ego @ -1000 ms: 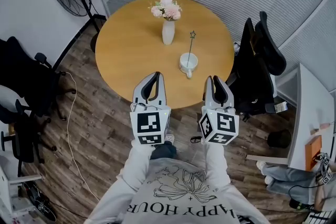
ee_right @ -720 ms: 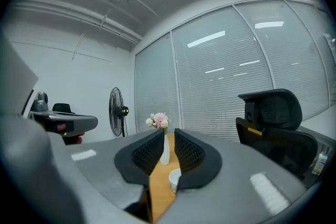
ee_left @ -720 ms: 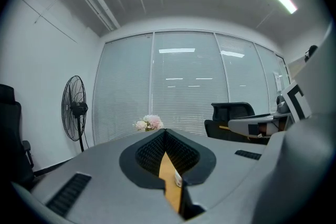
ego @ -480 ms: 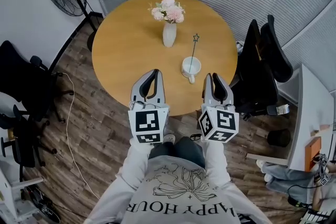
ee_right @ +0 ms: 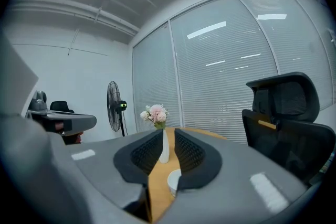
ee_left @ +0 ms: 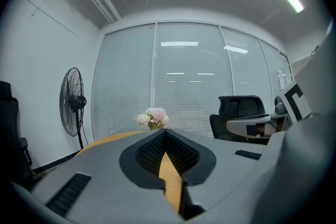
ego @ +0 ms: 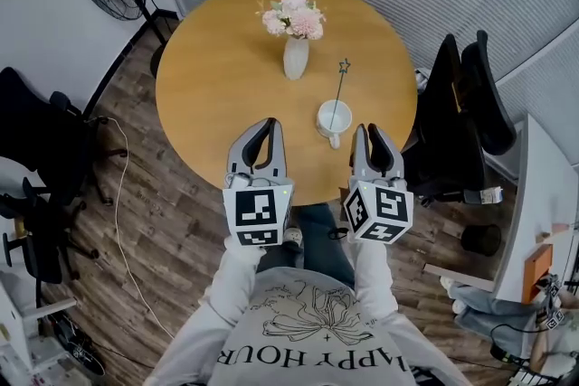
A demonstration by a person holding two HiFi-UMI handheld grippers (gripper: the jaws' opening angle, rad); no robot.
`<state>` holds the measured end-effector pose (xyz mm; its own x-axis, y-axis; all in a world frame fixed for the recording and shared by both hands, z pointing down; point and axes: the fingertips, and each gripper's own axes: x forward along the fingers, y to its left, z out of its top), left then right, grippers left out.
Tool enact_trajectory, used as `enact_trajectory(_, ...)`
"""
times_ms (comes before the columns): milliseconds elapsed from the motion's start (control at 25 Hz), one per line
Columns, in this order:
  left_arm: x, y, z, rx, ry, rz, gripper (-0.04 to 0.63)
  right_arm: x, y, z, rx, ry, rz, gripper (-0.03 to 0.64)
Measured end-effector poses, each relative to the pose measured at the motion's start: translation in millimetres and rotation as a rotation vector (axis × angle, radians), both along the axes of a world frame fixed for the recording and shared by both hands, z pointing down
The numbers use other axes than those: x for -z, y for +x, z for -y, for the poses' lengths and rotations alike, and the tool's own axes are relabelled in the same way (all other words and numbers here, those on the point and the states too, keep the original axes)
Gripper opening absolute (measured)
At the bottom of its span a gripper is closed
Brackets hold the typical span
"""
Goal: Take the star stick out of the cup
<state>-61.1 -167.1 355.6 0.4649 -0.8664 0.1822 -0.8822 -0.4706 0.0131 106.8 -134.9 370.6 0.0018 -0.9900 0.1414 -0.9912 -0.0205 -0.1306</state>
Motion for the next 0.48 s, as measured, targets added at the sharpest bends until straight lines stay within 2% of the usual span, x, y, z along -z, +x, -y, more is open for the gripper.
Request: enact_trajectory(480, -13.3, 24.0, 54.1, 0.043, -0.024, 0.015, 0.006, -17.7, 19.9, 64.9, 0.057, -0.024, 0.028, 0.075)
